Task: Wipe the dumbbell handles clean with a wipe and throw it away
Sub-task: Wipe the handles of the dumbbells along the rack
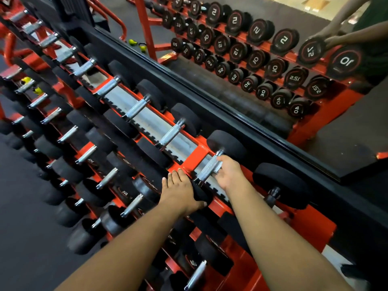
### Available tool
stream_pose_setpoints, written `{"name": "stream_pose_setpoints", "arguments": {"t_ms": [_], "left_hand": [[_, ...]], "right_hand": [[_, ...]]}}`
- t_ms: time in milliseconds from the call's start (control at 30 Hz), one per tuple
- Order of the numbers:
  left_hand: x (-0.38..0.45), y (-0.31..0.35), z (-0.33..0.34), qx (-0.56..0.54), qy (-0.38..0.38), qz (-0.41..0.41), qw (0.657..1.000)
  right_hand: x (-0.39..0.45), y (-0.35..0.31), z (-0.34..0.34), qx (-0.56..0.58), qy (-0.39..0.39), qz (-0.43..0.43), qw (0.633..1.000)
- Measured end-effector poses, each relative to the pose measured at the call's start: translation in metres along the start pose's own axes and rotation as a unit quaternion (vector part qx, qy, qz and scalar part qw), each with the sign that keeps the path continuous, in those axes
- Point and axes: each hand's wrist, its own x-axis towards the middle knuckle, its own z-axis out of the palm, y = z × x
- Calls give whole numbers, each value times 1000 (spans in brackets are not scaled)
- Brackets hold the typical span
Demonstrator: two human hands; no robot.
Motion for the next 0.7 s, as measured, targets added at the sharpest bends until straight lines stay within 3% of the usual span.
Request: {"name": "stream_pose_setpoints", "arguments": {"t_ms": [433, 700], "left_hand": [[-1, 0, -2, -9, -9, 3, 1000], [-1, 0, -2, -2, -6, 4, 1000]], "right_hand": [[-14, -10, 3, -59, -54, 12, 997], [-13, -12, 11, -69, -49, 29, 996]]}}
